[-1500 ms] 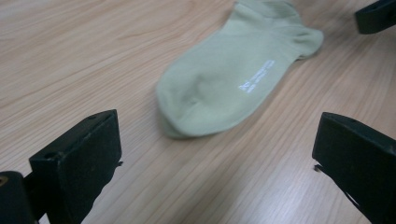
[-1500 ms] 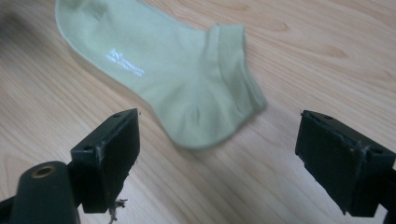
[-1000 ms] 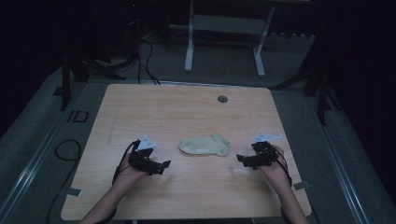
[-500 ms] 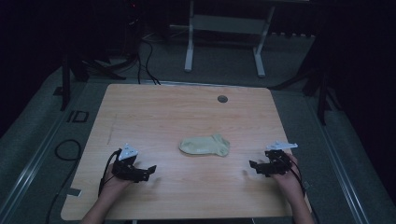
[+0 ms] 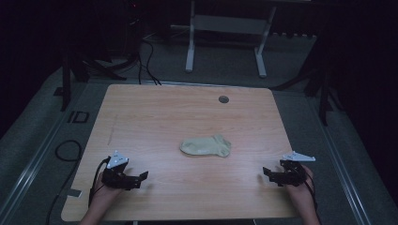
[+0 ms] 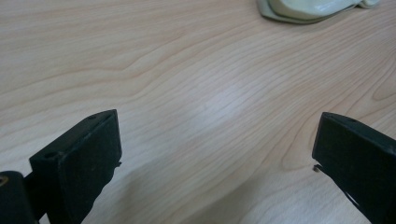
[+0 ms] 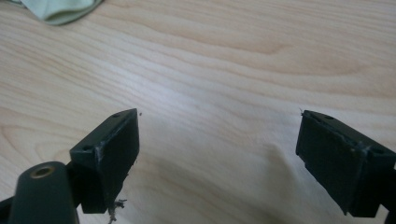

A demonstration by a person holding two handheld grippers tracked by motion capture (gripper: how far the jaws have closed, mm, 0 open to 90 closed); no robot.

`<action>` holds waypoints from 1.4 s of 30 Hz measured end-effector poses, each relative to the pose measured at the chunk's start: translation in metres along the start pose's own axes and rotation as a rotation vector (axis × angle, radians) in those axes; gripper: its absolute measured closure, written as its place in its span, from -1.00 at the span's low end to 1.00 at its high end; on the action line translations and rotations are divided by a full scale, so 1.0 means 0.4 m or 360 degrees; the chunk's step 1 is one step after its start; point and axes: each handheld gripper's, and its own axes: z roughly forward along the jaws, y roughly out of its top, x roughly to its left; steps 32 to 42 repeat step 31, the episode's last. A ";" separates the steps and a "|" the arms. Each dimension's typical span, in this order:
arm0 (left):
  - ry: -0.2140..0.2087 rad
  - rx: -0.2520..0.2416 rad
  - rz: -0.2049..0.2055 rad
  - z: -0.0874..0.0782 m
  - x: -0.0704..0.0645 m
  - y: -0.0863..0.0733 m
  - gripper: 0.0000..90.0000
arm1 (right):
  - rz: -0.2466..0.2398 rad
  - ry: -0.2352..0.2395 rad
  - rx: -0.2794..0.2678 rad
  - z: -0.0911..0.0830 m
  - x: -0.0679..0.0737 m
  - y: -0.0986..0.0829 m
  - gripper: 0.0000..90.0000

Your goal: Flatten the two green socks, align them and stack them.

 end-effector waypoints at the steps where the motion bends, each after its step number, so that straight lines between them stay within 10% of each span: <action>1: 0.0002 -0.0013 -0.0009 -0.004 0.002 -0.004 -0.97 | 0.0008 -0.0006 0.0003 -0.002 -0.001 -0.005 -0.70; 22: 0.0093 -0.0138 -0.0092 -0.060 0.017 -0.057 -0.97 | 0.0183 -0.0123 -0.0141 -0.041 -0.035 -0.066 -0.70; 42: 0.0081 -0.0164 -0.0113 -0.065 0.022 -0.060 -0.97 | 0.0165 -0.0138 -0.0124 -0.037 -0.034 -0.065 -0.70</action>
